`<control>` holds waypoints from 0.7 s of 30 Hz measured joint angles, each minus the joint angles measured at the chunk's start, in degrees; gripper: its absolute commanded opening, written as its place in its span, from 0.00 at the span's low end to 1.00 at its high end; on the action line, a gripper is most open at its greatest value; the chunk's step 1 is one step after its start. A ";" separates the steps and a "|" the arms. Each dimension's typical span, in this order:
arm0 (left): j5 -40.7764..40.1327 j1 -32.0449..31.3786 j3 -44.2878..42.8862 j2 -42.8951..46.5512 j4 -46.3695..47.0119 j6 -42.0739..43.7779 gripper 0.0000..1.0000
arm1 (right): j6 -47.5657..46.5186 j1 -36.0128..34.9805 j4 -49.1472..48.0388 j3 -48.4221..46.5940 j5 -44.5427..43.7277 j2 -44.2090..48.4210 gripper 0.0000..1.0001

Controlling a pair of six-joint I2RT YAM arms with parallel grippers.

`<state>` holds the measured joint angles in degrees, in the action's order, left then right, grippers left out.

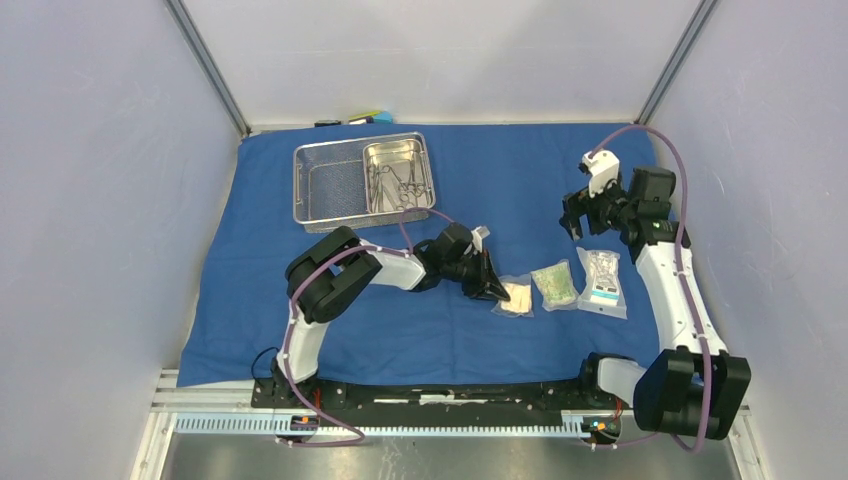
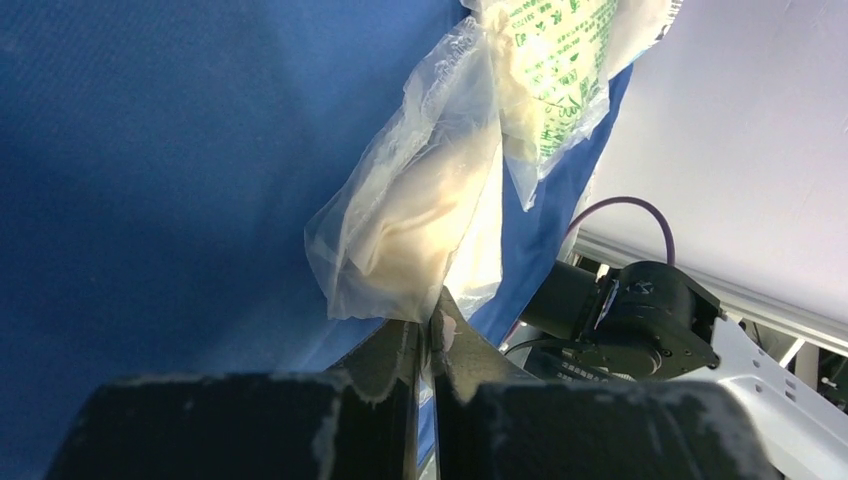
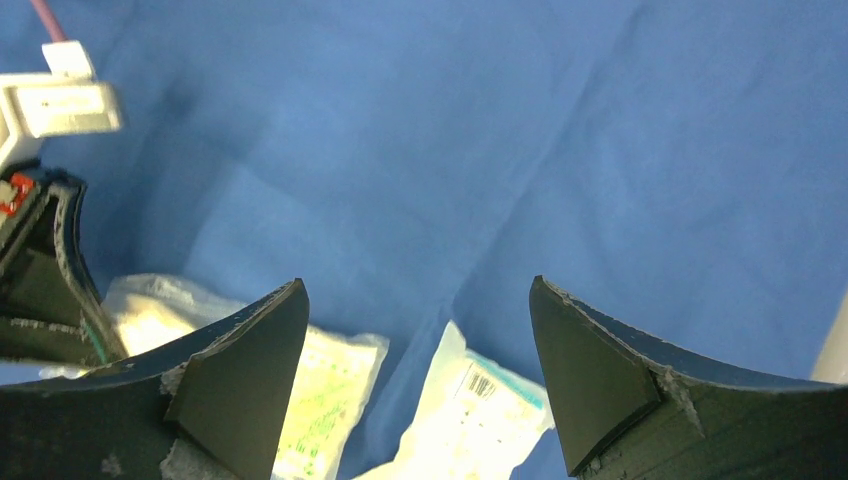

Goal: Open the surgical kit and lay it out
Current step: Place the medical item in the surgical kit.

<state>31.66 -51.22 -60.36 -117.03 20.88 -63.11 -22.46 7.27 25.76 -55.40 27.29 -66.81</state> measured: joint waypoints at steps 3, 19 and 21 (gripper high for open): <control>-0.33 0.02 0.00 -0.33 0.07 0.02 0.12 | -1.01 0.13 1.53 2.54 0.00 1.11 0.89; -1.84 1.92 -0.87 -0.13 -0.22 2.47 0.17 | -3.39 0.90 3.04 6.78 -0.74 3.23 0.89; -1.75 1.86 -1.38 -0.15 -0.20 2.49 0.18 | -3.43 0.94 3.10 6.88 -0.92 3.21 0.89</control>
<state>29.91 -49.36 -61.73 -117.19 20.69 -60.62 -25.89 8.21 28.86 -48.51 26.37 -63.59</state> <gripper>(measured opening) 0.169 0.887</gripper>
